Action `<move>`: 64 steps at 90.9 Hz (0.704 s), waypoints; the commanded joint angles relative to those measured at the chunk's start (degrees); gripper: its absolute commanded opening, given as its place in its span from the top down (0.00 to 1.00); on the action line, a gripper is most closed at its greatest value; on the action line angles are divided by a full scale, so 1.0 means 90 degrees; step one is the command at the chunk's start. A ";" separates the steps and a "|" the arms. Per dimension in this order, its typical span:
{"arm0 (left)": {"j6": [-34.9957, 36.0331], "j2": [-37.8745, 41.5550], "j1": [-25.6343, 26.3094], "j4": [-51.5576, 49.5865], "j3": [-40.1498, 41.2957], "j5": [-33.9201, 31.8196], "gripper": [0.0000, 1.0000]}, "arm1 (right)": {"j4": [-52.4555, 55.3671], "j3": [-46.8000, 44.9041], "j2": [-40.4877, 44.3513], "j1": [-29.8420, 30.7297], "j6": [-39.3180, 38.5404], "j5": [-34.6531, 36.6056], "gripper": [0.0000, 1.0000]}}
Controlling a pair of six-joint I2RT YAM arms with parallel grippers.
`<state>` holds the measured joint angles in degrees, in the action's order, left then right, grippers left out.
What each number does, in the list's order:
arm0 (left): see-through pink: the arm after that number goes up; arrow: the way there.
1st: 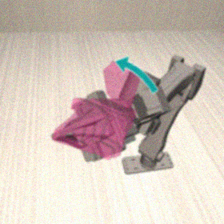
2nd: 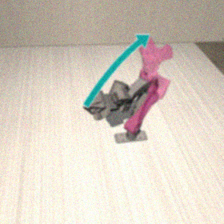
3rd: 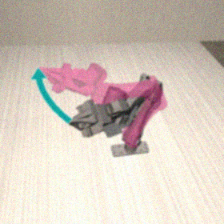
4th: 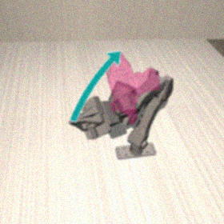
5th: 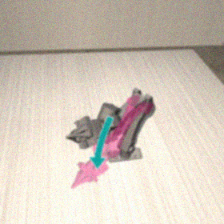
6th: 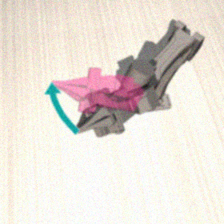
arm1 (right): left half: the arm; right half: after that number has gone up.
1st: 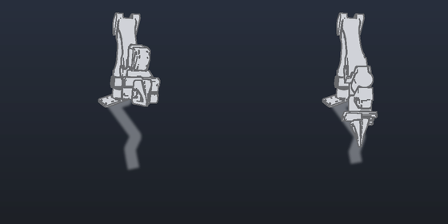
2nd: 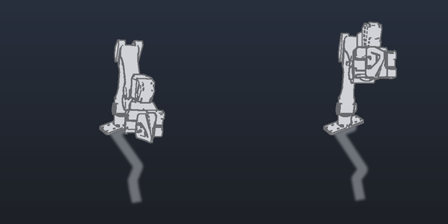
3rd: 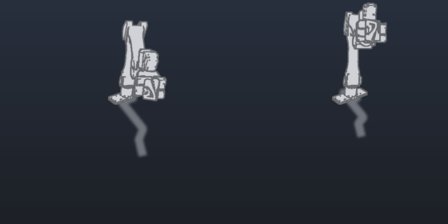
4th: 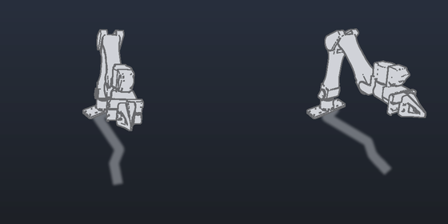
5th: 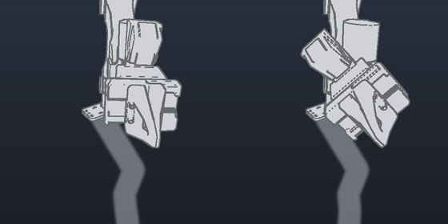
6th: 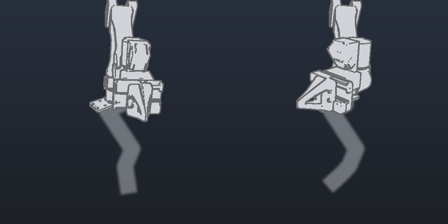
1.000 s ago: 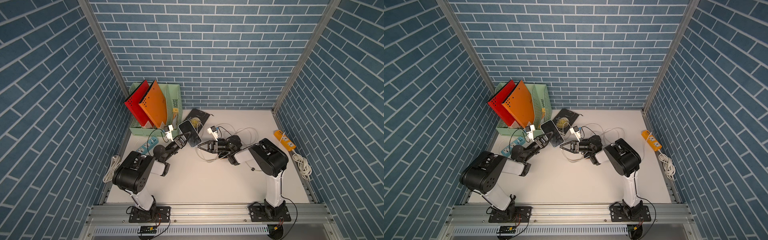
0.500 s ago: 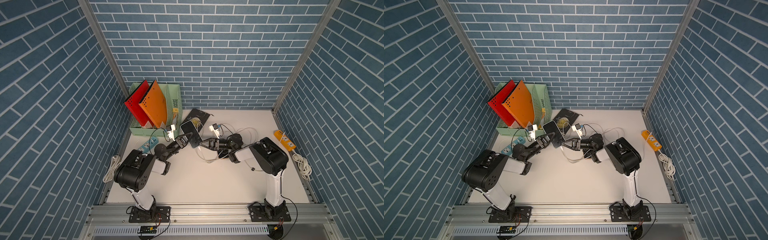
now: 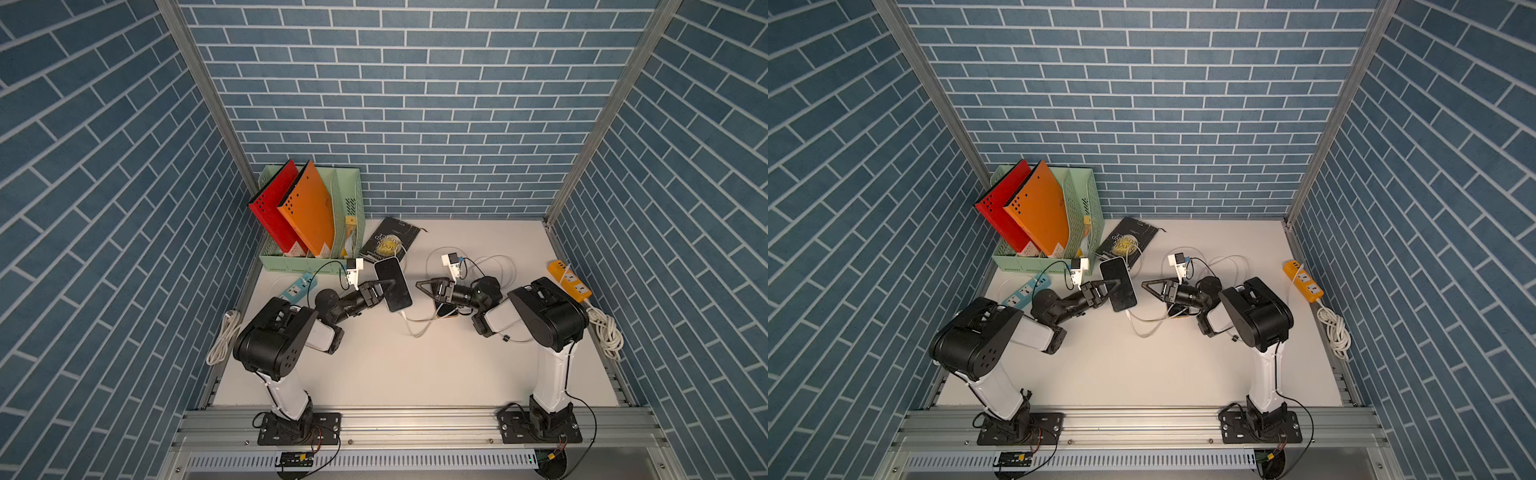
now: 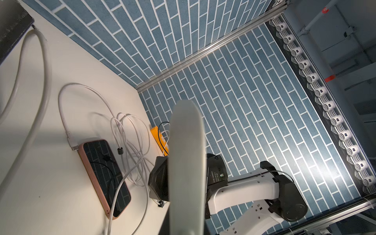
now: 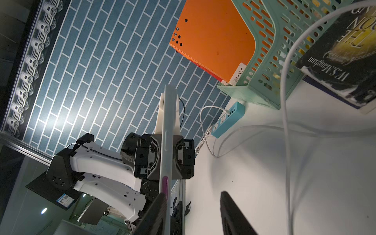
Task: Plug the charging cable into the phone
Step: Insert the charging cable into the phone.
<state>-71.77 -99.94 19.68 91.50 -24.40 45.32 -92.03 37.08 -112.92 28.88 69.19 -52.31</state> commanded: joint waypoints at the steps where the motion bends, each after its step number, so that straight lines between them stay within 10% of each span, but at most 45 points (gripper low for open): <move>1: 0.0064 0.0056 -0.0015 0.1732 0.0026 0.0086 1.00 | -0.1527 -0.0575 0.0595 0.0058 -0.0424 0.0176 0.52; 64: 0.0113 0.0104 -0.0019 0.1721 0.0085 0.0064 1.00 | -0.1518 -0.0938 0.0175 0.1228 -0.0831 0.0090 0.57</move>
<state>-71.35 -99.92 19.68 91.18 -23.51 45.30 -92.58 27.66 -110.41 39.31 64.03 -51.42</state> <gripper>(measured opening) 0.122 0.444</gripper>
